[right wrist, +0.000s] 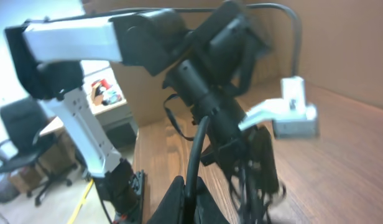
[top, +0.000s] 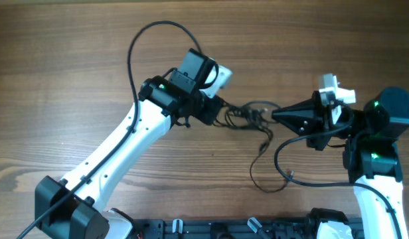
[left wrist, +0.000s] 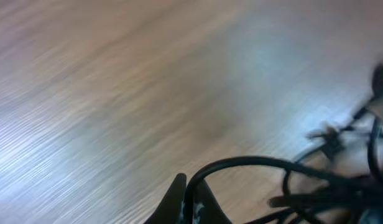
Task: Untangle cables
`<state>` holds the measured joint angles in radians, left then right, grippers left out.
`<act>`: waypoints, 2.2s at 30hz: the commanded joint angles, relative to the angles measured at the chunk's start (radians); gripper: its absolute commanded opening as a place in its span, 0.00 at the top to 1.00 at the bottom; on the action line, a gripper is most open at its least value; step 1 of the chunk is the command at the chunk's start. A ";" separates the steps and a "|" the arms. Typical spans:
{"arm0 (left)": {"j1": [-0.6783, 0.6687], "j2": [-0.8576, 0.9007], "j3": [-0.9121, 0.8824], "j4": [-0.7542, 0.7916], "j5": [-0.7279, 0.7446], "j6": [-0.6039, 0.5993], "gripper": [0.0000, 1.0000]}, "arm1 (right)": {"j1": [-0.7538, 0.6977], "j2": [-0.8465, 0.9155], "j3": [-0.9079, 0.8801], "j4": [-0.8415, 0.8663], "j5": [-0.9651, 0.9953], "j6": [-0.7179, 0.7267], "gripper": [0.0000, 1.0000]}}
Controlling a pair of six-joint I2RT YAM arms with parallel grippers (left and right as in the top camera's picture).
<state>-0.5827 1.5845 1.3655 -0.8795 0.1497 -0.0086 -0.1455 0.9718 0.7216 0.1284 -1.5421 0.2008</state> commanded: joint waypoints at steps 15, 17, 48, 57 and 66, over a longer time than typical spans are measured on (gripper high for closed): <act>0.477 -0.128 0.007 -0.121 -0.394 -0.583 0.96 | -0.086 0.001 0.010 -0.902 1.547 0.365 0.96; 0.506 -0.145 0.007 -0.116 -0.394 -0.670 0.96 | -0.086 0.001 0.010 -0.937 1.637 0.435 0.96; 0.056 0.088 0.007 0.153 0.128 -0.614 0.19 | -0.063 0.274 0.010 -0.794 0.906 -0.096 0.12; -0.082 0.256 0.007 0.366 0.243 -0.719 0.30 | -0.063 0.283 0.010 -0.795 1.203 0.250 0.06; -0.162 0.350 0.007 0.461 0.284 -0.959 0.44 | -0.063 0.283 0.010 -0.795 1.213 0.270 0.02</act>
<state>-0.7174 1.9106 1.3659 -0.4377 0.3965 -0.8513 -0.2119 1.2446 0.7219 -0.6674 -0.3569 0.4461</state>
